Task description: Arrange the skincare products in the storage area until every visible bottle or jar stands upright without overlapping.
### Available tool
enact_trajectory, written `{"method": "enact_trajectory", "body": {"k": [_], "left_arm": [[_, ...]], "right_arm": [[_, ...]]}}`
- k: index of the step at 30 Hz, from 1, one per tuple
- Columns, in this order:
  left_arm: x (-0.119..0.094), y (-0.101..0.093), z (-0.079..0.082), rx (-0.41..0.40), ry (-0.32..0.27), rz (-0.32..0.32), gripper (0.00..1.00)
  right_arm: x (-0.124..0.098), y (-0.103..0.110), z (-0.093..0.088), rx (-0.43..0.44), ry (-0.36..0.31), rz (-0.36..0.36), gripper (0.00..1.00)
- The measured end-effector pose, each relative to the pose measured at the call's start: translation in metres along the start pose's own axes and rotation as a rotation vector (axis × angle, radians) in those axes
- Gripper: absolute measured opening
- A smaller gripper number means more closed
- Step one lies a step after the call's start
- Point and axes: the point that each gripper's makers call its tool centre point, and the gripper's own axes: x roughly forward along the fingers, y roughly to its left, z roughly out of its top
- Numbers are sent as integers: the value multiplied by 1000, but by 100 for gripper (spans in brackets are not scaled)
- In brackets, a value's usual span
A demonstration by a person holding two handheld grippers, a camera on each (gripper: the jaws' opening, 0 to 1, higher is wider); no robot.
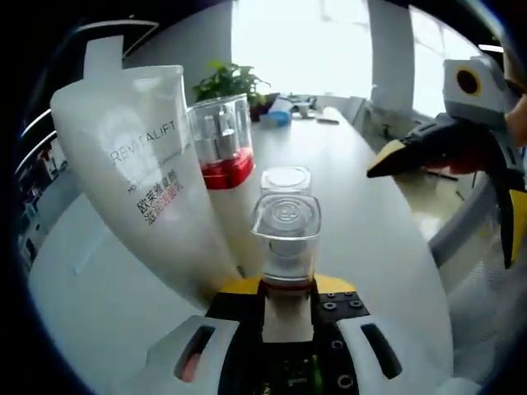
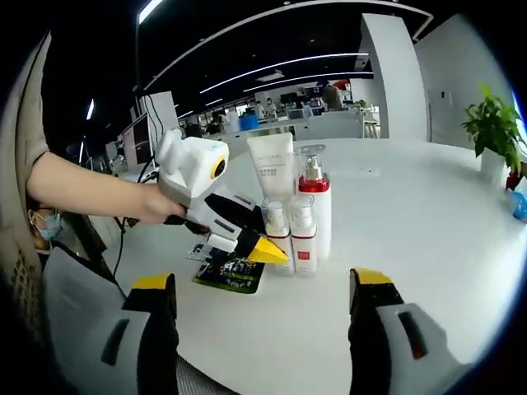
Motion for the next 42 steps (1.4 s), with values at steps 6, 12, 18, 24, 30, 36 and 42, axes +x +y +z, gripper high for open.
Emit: {"method": "enact_trajectory", "body": {"k": [6,12,18,24,30,36,42], "left_arm": [[1,1,-4,-18,21,2,19],[1,0,-9,-27,39,1,24],[-5,1,-12,-42,52,14,29],[-14,-1,-17,-58,66,33,38],[-28,-7,-24,-99,87,52,46],[-43,-15,-32,-165,100,63,57],[-58,-23,-37,-202,99,78,64]], "right_arm": [[0,-2,-1,7,1,-6,95],[1,-2,-2,7,8,-6,97],[1,-2,-3,9,12,-5,97],[2,0,-3,13,17,7,98],[2,3,-3,5,21,16,98],[1,5,-3,-10,25,22,99],[-1,7,-3,-20,28,28,99]]}}
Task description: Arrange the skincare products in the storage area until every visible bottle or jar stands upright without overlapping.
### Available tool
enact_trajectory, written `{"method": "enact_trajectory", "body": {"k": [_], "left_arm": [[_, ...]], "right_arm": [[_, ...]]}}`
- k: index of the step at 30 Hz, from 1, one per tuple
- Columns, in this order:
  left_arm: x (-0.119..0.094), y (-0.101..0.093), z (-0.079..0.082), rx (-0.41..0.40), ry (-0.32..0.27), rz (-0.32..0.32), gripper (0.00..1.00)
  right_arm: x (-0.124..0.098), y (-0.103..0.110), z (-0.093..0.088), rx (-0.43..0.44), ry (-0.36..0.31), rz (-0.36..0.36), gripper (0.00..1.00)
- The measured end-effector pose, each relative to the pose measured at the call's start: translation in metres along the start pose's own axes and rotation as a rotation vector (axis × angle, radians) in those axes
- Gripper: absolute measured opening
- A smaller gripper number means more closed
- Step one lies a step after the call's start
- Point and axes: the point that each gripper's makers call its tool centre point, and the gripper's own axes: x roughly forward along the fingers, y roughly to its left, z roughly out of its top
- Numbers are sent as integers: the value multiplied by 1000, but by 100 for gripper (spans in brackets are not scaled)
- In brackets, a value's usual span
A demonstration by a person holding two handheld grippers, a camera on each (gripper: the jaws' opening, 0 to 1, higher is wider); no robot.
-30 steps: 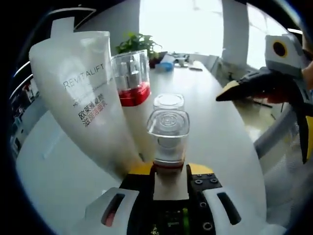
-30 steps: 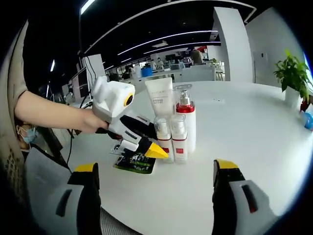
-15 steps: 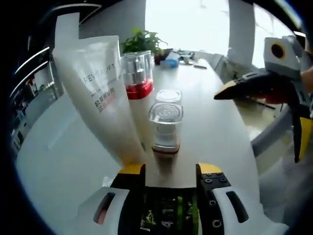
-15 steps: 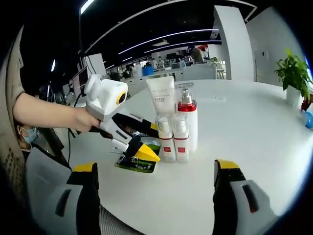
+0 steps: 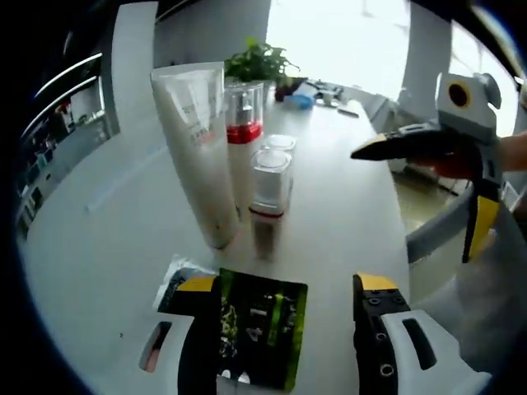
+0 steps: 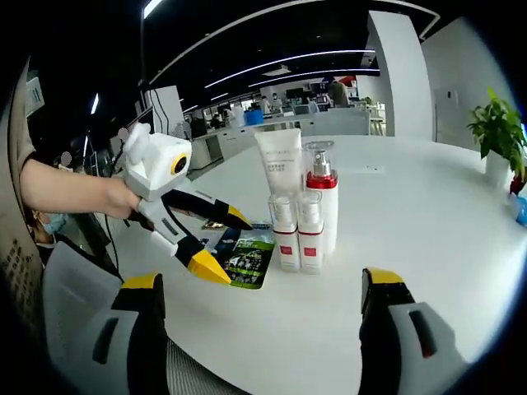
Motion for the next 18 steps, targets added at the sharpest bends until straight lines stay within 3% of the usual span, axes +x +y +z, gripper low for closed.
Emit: {"method": "enact_trajectory", "body": {"k": [6,18], "left_arm": [[-16,-1,-10,-86,14,17,69],[-54,-5,-26,-201,-18,96,82]], "right_arm": [[-1,4,-1,-11,10,9,99],[-2,18,0,-45,15,51,99]]}}
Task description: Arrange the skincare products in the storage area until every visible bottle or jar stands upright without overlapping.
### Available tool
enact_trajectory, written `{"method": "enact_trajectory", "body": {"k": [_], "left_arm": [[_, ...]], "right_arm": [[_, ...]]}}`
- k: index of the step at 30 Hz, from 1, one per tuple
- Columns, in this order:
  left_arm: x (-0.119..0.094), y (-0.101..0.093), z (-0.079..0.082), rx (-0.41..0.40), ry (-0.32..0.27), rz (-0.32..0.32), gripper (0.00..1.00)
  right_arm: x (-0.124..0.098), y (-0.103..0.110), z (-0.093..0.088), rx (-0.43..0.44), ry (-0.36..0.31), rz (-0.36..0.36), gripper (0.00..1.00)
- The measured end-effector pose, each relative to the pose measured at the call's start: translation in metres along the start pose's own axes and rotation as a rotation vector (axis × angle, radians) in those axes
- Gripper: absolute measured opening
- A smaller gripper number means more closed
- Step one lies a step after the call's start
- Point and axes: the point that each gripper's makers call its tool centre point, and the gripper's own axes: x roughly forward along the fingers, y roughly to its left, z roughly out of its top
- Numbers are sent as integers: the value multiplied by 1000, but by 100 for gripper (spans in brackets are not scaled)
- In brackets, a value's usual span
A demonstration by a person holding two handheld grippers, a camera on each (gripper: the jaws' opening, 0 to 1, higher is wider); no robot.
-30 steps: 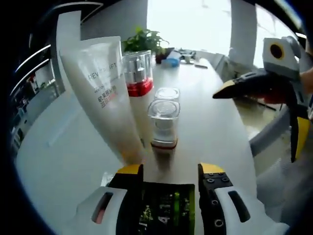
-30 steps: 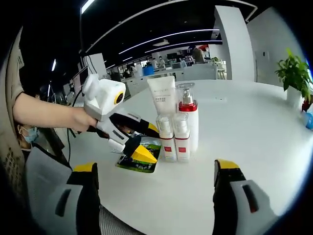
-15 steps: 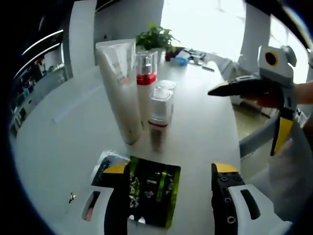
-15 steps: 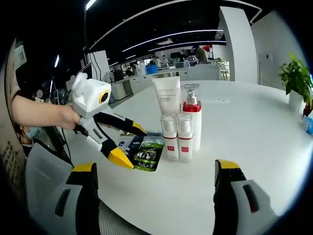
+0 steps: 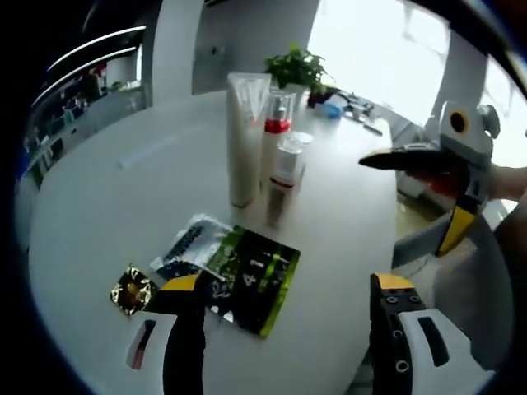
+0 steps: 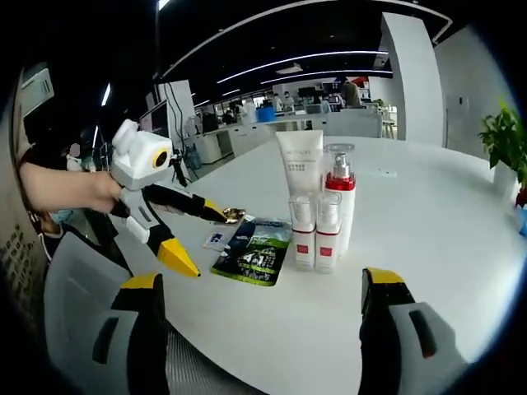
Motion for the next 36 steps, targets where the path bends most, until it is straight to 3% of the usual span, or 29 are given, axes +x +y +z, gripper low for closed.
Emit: {"method": "enact_trajectory", "body": {"k": [11,23,28,36], "left_arm": [[-30,1,-16,-104,-44,79,92],[-52,-12,-44,-172,-46,136,96],[-58,-17,-61,-184,-18,144,96],[-61,-21,-60,-208,-18,154,97]], "right_arm": [[-2,9,1,-16,2,30,99],[-8,16,4,-22,-13,54,99],[-7,21,2,-49,-3,68,99],[-7,22,1,-52,-5,70,99]]}}
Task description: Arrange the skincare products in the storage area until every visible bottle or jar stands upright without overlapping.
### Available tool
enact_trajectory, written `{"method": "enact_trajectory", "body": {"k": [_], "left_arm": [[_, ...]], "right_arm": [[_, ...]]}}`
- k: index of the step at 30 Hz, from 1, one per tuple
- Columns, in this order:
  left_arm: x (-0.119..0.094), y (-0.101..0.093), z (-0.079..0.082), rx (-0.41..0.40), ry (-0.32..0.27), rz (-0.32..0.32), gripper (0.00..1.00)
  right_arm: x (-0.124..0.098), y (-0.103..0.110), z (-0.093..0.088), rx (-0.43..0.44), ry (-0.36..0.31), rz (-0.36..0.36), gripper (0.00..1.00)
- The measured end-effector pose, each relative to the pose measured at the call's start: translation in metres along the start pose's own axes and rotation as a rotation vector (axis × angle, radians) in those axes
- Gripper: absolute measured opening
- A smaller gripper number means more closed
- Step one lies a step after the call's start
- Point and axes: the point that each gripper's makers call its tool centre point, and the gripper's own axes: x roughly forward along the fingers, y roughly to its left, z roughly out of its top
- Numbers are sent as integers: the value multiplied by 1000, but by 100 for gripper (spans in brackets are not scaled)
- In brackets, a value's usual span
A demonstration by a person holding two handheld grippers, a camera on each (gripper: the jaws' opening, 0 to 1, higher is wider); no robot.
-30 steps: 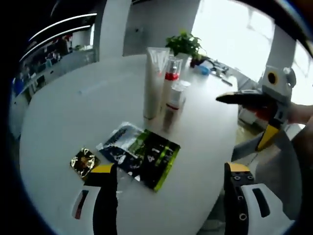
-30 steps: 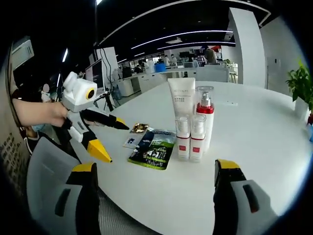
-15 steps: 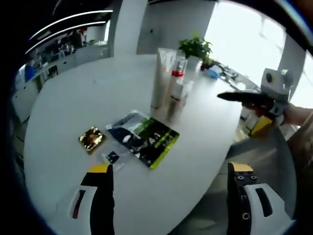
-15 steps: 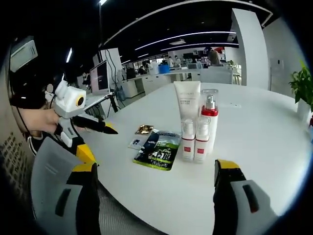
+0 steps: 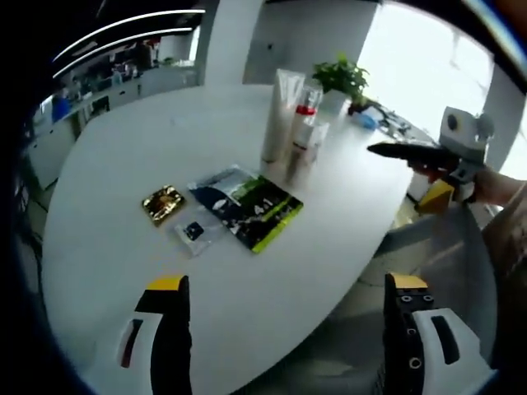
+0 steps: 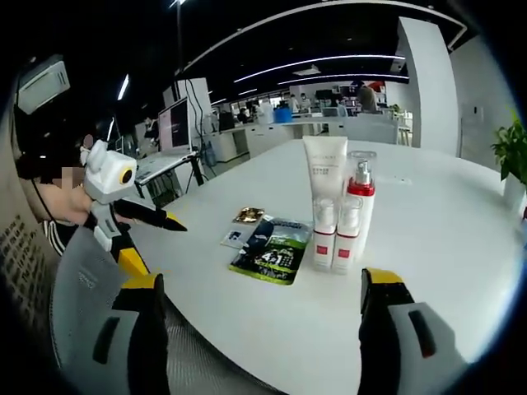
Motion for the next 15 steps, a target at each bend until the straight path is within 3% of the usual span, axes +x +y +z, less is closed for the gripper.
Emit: {"method": "enact_trajectory", "body": {"k": [8,15], "left_arm": [[19,-1,26,-45,-1,21,97],[50,-4,49,-94,8,40,97]], "right_arm": [[0,1,-2,-12,2,3,98],[0,1,-3,-11,3,0,98]]}}
